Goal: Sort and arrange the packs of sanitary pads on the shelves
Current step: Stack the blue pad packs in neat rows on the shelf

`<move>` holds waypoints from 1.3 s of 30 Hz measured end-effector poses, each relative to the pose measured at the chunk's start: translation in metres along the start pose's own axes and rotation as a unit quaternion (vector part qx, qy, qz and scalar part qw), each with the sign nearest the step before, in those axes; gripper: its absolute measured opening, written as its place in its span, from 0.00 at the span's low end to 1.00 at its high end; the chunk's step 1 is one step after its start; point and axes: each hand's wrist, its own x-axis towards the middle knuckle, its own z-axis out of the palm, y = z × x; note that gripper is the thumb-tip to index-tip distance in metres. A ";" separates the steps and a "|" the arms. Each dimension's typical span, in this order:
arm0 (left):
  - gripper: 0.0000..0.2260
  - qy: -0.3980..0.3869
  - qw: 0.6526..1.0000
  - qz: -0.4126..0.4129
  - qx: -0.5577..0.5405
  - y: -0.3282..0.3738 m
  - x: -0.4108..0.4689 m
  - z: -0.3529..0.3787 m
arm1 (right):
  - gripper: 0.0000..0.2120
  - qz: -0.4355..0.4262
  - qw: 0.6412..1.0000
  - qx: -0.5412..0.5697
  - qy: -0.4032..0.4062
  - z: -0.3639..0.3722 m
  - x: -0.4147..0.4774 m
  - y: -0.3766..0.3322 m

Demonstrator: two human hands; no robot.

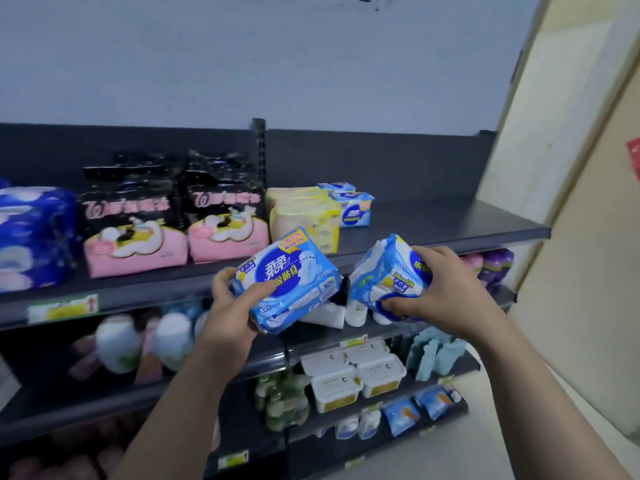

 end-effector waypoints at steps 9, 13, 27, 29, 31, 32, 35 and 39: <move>0.24 -0.106 0.985 0.036 0.131 0.018 0.103 0.083 | 0.37 0.053 0.997 -0.030 0.048 -0.019 0.087 0.059; 0.21 -0.127 0.968 0.089 0.199 0.016 0.147 0.122 | 0.35 0.074 0.995 -0.035 0.057 -0.019 0.112 0.084; 0.21 -0.124 0.773 0.158 0.602 -0.034 0.278 0.202 | 0.28 0.063 0.997 -0.021 0.040 -0.024 0.202 0.191; 0.22 -0.111 0.721 0.141 0.669 -0.044 0.294 0.204 | 0.24 0.049 0.998 -0.006 0.027 -0.023 0.218 0.206; 0.22 -0.108 0.666 0.133 0.726 -0.053 0.307 0.207 | 0.22 0.036 0.999 0.004 0.009 -0.020 0.233 0.218; 0.22 -0.106 0.636 0.132 0.752 -0.056 0.311 0.209 | 0.22 0.029 1.000 0.008 -0.001 -0.018 0.240 0.223; 0.22 -0.100 0.546 0.128 0.822 -0.070 0.323 0.212 | 0.24 0.010 0.999 0.019 -0.025 -0.014 0.261 0.234; 0.24 -0.091 0.469 0.108 0.872 -0.080 0.338 0.214 | 0.25 -0.015 0.998 0.033 -0.049 -0.009 0.283 0.242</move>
